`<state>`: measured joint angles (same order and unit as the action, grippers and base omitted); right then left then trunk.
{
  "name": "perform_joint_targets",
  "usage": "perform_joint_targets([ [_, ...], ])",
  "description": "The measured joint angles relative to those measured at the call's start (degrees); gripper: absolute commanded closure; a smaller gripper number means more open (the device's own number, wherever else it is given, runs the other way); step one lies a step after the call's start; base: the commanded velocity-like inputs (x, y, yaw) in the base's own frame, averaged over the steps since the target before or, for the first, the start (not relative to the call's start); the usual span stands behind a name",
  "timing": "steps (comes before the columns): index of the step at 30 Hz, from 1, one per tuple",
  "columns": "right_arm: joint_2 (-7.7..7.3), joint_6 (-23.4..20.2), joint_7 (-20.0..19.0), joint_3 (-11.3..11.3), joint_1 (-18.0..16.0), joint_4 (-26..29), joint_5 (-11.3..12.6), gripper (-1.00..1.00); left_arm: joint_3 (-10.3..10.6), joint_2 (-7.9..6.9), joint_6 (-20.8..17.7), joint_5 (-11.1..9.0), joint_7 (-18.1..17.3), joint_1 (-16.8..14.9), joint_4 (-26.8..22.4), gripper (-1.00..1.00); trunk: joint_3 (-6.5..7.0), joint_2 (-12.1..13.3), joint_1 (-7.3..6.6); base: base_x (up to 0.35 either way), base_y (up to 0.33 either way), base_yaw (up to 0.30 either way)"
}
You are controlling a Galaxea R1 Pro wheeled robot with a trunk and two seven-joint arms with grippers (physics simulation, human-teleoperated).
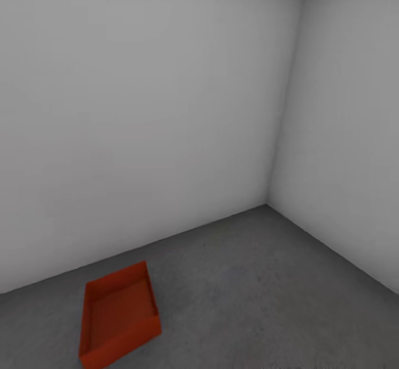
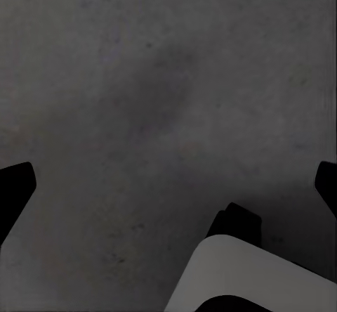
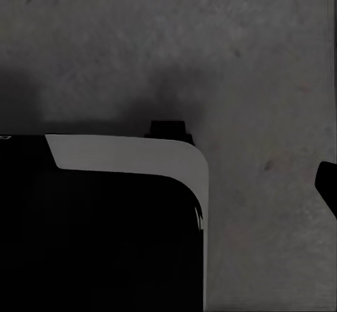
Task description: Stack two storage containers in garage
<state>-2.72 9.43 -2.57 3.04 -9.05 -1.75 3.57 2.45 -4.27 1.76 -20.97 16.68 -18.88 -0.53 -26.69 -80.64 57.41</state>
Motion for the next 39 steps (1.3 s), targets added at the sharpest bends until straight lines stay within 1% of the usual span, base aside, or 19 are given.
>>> perform_joint_targets([
  [39, 0.09, 0.08, 0.09, 0.00, 0.00, 0.00, 0.03, -1.00, 0.00, 0.04, 0.00, 0.00, 0.00, 0.00, 0.00, -1.00, 0.00, 0.00, 0.00, 0.000, 0.000, -0.297],
])
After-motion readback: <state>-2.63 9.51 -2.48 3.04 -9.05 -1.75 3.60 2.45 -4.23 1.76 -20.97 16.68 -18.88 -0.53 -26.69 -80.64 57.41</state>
